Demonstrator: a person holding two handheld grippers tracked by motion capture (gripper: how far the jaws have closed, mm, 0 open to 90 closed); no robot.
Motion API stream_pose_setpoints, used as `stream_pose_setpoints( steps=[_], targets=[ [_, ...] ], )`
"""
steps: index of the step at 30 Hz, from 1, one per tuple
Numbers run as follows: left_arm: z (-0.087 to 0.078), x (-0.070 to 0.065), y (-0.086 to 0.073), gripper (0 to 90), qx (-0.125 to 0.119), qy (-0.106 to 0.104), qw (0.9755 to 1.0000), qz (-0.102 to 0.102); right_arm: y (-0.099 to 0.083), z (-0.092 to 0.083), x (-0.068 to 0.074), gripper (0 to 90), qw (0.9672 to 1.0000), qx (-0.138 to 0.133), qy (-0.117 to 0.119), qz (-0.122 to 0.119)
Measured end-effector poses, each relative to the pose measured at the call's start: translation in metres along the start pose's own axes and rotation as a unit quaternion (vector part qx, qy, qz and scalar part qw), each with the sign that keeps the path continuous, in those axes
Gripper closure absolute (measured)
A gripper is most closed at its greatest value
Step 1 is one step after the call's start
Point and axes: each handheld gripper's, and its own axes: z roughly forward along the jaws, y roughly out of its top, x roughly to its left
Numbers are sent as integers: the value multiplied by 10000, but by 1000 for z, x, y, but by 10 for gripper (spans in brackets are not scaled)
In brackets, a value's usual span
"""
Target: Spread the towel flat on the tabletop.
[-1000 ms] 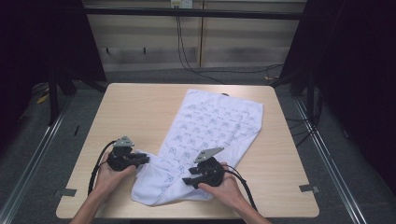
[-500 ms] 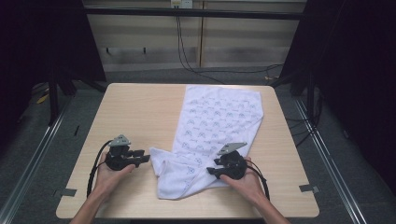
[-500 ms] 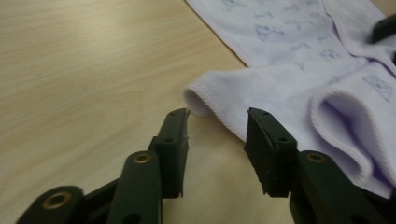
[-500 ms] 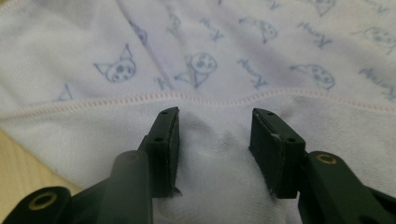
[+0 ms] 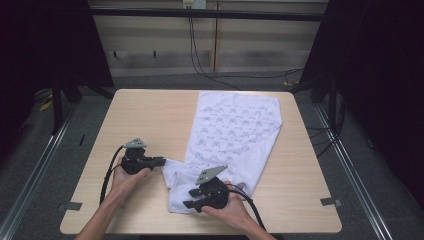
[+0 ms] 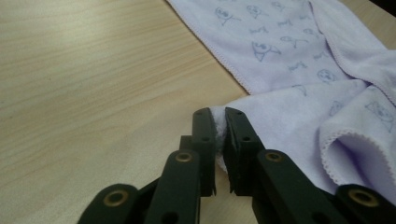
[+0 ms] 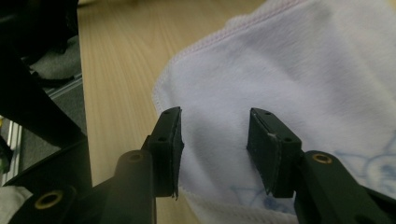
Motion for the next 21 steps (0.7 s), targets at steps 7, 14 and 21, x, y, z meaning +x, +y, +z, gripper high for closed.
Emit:
stream_pose_setpoints(
  steps=[7, 14, 21],
  targets=[
    [-9, -2, 4, 852, -217, -1, 9997, -114, -6, 4, 5, 767, 9989, 33, -437, -185],
    [-18, -2, 5, 853, -335, 36, 9993, -162, -5, -2, 4, 853, 9990, -33, -433, -110],
    [-26, -6, 6, 852, -494, -9, 9986, -183, -5, -43, -6, 854, 9974, -629, -75, 337]
  ],
)
